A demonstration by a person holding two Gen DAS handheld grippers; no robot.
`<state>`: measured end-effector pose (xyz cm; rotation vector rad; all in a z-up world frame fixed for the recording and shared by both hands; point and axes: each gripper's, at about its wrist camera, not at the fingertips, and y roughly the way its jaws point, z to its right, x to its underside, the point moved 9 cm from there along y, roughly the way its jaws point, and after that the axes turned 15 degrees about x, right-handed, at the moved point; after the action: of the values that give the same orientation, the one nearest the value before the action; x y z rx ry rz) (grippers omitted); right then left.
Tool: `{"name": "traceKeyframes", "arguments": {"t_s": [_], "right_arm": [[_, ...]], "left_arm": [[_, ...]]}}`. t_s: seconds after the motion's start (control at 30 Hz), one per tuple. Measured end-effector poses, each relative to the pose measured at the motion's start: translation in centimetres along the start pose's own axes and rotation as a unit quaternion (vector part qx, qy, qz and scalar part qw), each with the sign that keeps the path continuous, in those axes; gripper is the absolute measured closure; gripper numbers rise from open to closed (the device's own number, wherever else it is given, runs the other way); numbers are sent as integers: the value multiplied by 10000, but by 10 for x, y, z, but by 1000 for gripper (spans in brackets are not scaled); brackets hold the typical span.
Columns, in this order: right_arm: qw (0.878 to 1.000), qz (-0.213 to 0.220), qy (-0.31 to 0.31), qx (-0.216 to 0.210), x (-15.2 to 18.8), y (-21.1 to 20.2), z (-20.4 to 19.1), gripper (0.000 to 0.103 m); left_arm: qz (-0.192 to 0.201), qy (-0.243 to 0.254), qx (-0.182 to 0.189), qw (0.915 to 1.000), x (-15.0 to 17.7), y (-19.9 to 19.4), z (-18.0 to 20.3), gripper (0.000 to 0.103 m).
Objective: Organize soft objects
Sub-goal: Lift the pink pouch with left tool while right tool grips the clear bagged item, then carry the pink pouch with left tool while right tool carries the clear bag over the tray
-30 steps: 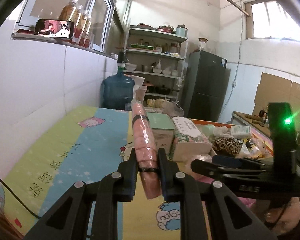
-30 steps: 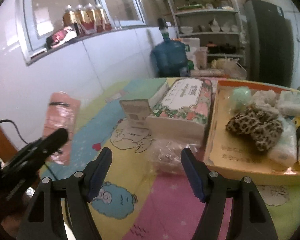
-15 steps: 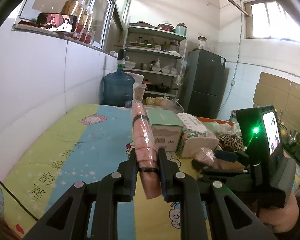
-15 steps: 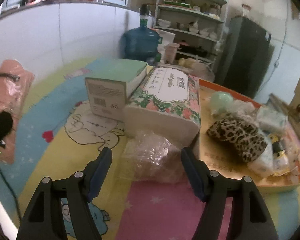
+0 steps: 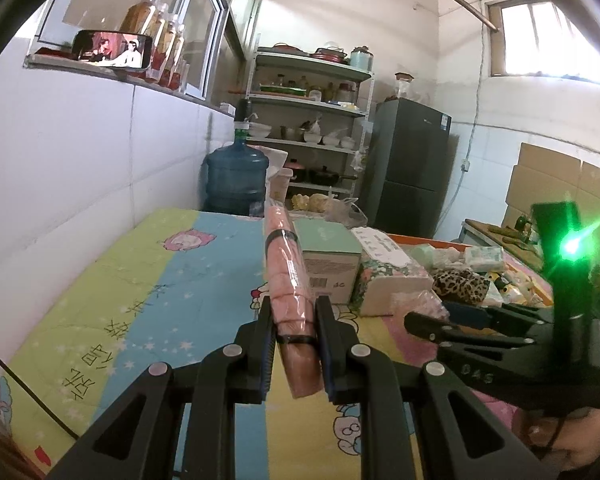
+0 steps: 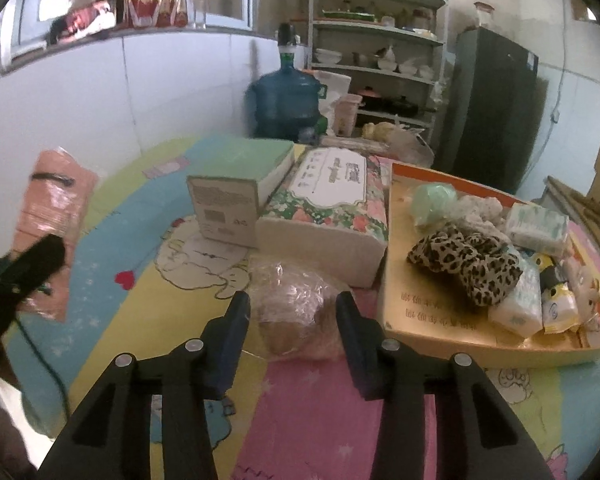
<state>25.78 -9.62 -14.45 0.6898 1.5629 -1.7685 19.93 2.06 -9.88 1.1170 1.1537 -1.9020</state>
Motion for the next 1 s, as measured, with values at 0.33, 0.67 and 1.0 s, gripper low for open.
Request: {"name": "traceKeyframes", "arguments": {"t_s": [0.33,0.67,1.0], "right_arm": [[9963,530,478,-471,-17,-51,24,62],[9868,1061,1130,-472,-24,-94,91,63],[9761,1365,1691,29,-23,-113,182,63]], "left_arm": [[-13,196,217,9996,-16,0,26,83],[-76,443,811,9957,-42,16,79,83],[-345,635,1541,9854,-54,60,151,83]]}}
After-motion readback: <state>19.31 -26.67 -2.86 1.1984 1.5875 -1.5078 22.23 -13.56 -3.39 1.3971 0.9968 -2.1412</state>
